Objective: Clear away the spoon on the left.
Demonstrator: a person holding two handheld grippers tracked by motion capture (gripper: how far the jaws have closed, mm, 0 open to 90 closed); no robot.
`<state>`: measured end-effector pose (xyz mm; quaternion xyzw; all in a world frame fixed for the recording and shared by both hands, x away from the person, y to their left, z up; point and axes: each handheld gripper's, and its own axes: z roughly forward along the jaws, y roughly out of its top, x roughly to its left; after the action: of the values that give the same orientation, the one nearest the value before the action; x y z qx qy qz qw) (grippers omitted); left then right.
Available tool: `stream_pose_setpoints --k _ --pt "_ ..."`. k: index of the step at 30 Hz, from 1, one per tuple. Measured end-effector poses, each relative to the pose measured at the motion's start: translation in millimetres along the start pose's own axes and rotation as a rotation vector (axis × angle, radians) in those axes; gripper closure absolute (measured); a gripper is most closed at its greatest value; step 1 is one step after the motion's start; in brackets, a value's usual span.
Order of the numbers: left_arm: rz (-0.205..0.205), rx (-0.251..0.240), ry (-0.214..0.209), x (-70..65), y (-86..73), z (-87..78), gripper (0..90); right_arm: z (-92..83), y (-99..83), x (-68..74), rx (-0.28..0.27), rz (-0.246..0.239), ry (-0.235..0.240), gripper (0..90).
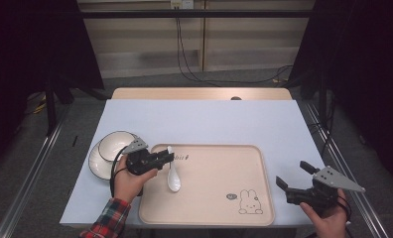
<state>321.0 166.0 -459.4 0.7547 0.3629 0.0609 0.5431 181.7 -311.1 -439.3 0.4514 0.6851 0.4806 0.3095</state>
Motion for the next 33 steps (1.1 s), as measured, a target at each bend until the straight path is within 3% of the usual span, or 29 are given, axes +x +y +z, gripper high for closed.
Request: stream_pose_setpoints --k 33 --pt "0.011 0.068 0.09 7.3 -8.0 4.0 61.0 1.6 -0.6 2.5 0.017 -0.005 0.015 3.0"
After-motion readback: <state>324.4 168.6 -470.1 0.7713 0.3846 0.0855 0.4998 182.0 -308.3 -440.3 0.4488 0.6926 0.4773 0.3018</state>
